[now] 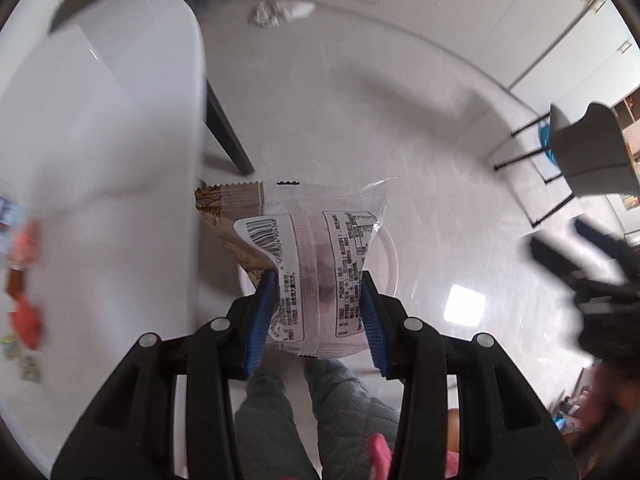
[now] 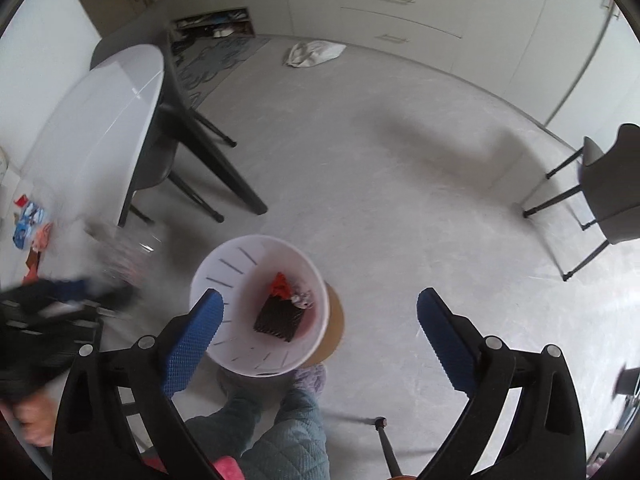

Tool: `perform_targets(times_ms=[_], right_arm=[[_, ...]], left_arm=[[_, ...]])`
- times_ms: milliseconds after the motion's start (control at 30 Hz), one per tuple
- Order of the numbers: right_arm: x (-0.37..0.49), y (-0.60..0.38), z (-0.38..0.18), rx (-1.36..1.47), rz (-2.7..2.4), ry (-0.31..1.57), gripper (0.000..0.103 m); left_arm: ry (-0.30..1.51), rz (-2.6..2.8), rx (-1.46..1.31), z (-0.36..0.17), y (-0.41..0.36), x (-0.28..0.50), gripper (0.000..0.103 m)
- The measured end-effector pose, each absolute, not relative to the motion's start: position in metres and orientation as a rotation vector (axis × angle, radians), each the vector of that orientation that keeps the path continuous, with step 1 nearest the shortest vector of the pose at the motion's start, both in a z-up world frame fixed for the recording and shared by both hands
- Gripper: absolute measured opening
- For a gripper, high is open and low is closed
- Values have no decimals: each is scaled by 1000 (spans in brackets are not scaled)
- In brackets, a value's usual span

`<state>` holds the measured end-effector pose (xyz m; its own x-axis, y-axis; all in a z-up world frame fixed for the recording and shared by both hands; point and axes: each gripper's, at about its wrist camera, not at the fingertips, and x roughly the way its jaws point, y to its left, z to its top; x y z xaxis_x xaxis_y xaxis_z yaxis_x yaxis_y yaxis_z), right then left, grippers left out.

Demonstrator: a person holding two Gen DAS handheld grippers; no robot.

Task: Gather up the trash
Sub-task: 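Carry both items over the bin and open both grippers, then move both tools back over the table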

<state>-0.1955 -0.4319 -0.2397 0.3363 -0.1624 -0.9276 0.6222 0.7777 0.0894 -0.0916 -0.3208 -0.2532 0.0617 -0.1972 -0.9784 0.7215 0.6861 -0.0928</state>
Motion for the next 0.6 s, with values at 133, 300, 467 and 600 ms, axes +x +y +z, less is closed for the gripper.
perform_targets(times_ms=[133, 300, 467, 600], right_arm=[[-200, -439, -237, 472, -544, 1124, 97], [-200, -442, -234, 438, -567, 1140, 97], [-199, -440, -228, 449, -555, 1127, 97], [-194, -435, -219, 442, -538, 1111, 97]], left_arm=[[1400, -740, 497, -294, -330, -95, 58], [1375, -765, 481, -289, -333, -102, 82], [1319, -784, 489, -264, -331, -107, 89], [1295, -776, 459, -244, -320, -101, 90]])
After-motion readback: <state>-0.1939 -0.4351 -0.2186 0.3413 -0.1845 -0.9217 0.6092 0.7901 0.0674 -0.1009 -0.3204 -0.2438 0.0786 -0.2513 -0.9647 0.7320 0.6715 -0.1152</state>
